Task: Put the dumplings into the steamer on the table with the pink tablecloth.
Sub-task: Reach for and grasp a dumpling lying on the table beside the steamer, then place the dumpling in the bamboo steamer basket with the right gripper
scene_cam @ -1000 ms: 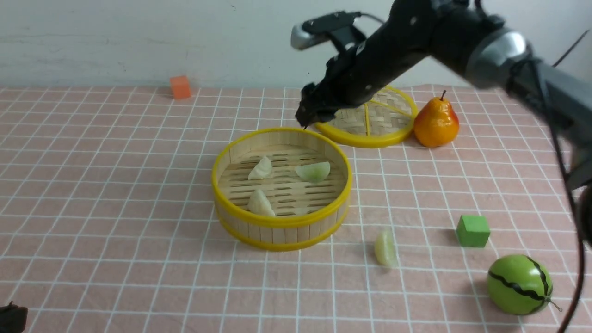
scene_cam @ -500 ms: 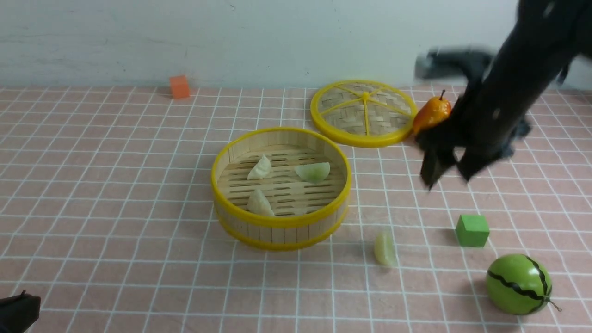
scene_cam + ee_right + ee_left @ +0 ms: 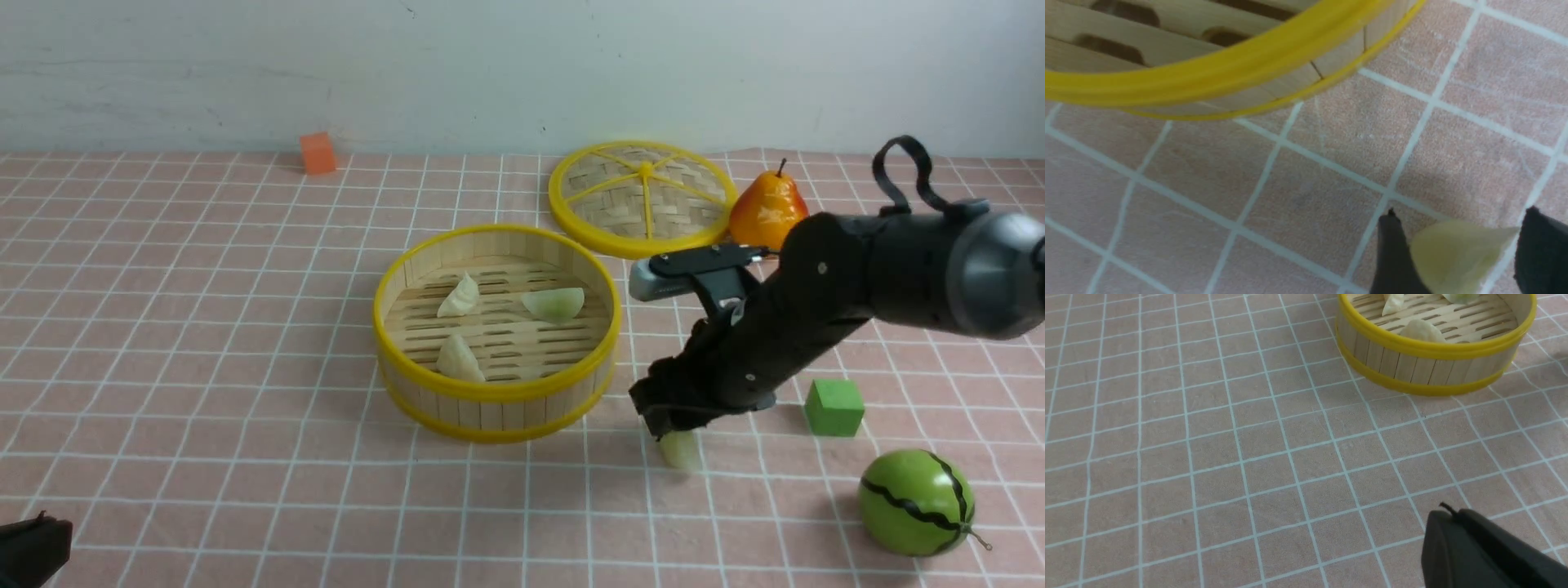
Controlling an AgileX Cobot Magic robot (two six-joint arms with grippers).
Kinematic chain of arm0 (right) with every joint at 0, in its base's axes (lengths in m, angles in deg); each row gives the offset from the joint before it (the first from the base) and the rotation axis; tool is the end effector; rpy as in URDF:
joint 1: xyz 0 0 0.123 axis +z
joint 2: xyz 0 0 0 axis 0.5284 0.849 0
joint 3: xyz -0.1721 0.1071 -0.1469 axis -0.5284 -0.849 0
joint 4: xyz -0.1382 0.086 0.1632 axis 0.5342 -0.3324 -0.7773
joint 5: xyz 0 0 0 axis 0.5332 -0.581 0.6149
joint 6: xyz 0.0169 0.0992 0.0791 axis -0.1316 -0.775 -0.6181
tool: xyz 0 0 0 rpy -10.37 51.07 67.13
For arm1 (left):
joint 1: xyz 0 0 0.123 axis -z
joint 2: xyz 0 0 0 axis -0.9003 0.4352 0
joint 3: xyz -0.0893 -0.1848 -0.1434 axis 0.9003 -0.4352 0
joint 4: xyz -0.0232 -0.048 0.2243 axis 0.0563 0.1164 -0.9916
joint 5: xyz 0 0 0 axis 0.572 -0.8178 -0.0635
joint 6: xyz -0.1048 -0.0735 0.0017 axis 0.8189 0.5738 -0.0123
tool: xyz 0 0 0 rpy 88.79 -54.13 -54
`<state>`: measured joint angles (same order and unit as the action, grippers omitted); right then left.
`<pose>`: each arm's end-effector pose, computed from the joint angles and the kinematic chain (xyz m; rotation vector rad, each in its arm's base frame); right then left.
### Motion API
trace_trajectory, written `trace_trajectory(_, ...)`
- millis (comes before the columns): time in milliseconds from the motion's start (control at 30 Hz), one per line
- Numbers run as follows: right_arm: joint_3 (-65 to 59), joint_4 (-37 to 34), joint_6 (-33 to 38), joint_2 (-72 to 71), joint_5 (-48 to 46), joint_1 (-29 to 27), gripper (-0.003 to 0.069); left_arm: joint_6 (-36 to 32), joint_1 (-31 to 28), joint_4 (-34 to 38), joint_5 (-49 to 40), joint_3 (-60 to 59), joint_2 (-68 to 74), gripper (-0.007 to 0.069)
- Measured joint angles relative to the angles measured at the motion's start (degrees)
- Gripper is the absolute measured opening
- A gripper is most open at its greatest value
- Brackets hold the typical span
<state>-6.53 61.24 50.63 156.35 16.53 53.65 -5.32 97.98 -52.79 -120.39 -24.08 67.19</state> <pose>0.3505 0.1604 0.1167 -0.4010 2.6945 0.3505 0.1187 -0.0422 0.2444 0.3147 2.0437 -0.1962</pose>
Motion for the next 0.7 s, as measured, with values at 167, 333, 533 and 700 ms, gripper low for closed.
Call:
trace_trajectory(167,1.56,4.12,0.05,0.78,-3.51,0.08,0.0284,0.0,0.0,0.0,-0.76,0.0,0.0,-0.0002)
trace_trajectory(333,8.09,7.53,0.19,-2.74,-10.0,0.08,0.0285,0.0,0.0,0.0,-0.76,0.0,0.0,0.0)
trace_trajectory(533,20.24,1.67,0.94,-5.89,-9.76,0.37,0.0285,0.0,0.0,-0.06,-0.47,0.0,0.0,0.0004)
trace_trajectory(700,22.05,-7.93,8.21,-2.45,-0.83,3.55,0.0285,0.0,0.0,-0.18,-0.42,0.0,0.0,0.0011)
